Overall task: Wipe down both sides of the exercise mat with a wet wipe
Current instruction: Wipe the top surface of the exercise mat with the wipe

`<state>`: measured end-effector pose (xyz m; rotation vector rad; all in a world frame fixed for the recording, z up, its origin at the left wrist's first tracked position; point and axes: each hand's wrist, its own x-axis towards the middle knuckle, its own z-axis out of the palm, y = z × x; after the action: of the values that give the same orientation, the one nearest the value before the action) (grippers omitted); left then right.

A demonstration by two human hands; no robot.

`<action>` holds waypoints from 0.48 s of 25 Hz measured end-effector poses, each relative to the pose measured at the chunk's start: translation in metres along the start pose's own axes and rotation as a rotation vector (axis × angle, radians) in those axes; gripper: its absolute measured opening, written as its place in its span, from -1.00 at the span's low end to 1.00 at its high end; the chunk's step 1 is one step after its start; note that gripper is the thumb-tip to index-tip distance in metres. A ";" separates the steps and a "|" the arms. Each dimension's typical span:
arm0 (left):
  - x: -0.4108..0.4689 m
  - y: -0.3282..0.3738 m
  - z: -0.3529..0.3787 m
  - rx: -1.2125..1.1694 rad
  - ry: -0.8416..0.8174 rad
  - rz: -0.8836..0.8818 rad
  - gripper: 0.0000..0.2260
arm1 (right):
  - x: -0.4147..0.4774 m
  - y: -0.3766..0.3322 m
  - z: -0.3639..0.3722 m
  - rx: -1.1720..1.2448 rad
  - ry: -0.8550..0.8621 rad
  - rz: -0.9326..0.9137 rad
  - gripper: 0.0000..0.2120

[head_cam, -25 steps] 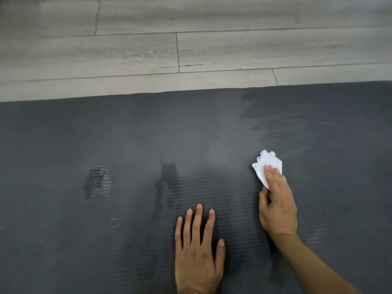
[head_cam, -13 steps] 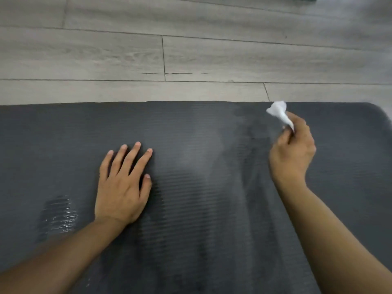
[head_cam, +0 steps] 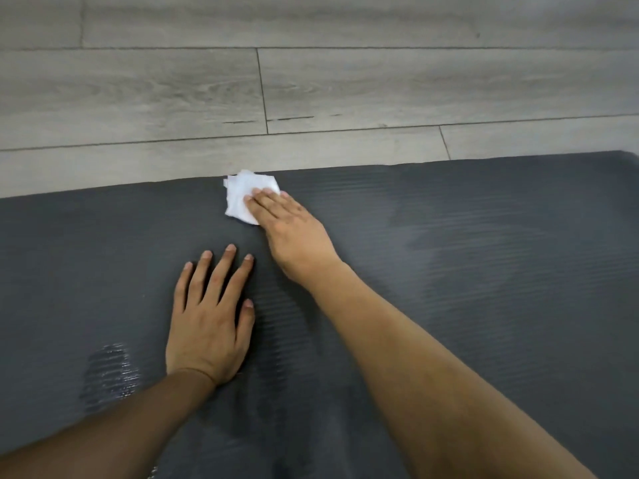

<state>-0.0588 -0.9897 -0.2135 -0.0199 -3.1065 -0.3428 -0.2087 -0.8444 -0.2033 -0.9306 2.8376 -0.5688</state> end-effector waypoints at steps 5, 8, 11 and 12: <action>0.004 0.003 0.000 0.004 0.016 -0.003 -0.46 | -0.092 0.136 -0.060 -0.082 0.304 0.868 -0.45; 0.002 0.004 0.000 0.005 0.011 -0.009 -0.46 | -0.075 0.087 -0.037 0.016 0.384 0.861 -0.53; 0.001 0.003 0.000 0.007 0.015 -0.007 -0.45 | -0.048 -0.011 0.007 0.069 0.180 0.253 -0.53; 0.001 0.003 0.000 0.004 0.014 -0.003 -0.45 | -0.051 -0.028 0.015 0.015 0.101 0.047 -0.50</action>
<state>-0.0600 -0.9869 -0.2131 -0.0130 -3.0939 -0.3359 -0.1493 -0.8401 -0.2072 -0.8538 2.9303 -0.6490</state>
